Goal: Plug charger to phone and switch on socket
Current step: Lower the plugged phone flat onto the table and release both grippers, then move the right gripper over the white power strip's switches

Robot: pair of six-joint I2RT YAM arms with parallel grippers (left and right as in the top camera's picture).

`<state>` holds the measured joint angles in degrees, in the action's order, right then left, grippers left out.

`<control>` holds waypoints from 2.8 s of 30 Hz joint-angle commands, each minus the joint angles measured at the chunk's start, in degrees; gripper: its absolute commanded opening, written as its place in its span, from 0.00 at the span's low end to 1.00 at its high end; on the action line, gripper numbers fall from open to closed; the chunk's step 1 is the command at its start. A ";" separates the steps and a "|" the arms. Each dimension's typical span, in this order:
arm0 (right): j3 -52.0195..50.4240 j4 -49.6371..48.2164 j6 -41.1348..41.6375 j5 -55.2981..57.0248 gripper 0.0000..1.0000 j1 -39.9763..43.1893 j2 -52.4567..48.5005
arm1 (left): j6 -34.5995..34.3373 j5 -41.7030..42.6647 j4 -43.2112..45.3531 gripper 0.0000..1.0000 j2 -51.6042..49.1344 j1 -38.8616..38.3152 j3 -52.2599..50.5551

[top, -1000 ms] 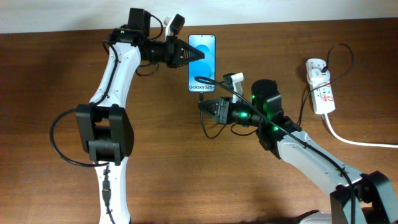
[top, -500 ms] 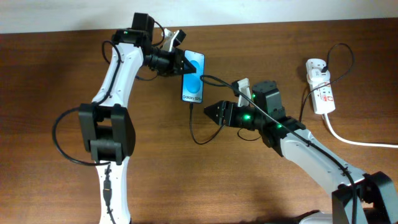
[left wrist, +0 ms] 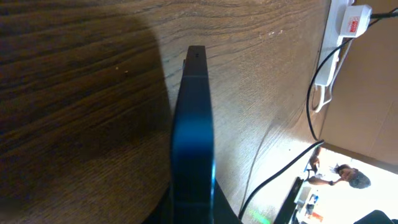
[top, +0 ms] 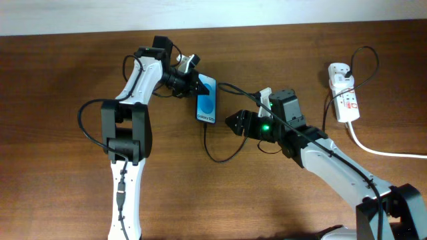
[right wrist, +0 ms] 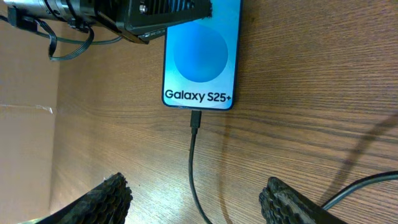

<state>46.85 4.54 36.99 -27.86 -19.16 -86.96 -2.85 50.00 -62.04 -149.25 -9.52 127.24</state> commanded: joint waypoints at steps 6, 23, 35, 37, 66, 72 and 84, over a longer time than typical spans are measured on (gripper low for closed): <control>0.50 0.00 -0.74 0.98 0.72 0.00 0.33 | 0.68 -4.96 0.44 0.45 -1.88 -0.13 0.31; 0.50 0.87 -0.50 0.92 0.77 0.00 0.33 | 0.70 -31.85 -4.52 0.56 -1.86 -0.57 0.33; 8.37 16.17 -6.84 9.07 0.79 0.11 2.45 | 1.18 -32.48 -7.48 0.55 18.51 1.49 7.61; 11.93 22.18 -8.63 14.12 0.81 0.24 4.11 | 1.18 -32.48 -7.52 0.57 23.93 1.49 7.61; 22.60 19.28 -15.52 31.12 0.94 44.68 -14.29 | 1.14 -32.46 -8.17 0.99 36.13 1.42 7.61; 22.60 10.88 -14.95 31.17 0.97 44.70 -22.38 | 1.14 -32.46 -8.17 0.99 36.13 1.42 7.61; 22.60 2.99 -14.91 31.12 0.97 44.68 -28.13 | 1.14 -32.46 -8.17 0.99 36.13 1.42 7.61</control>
<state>68.69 8.54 22.11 2.61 25.21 -113.99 -2.42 17.72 -70.30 -114.21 -8.01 134.78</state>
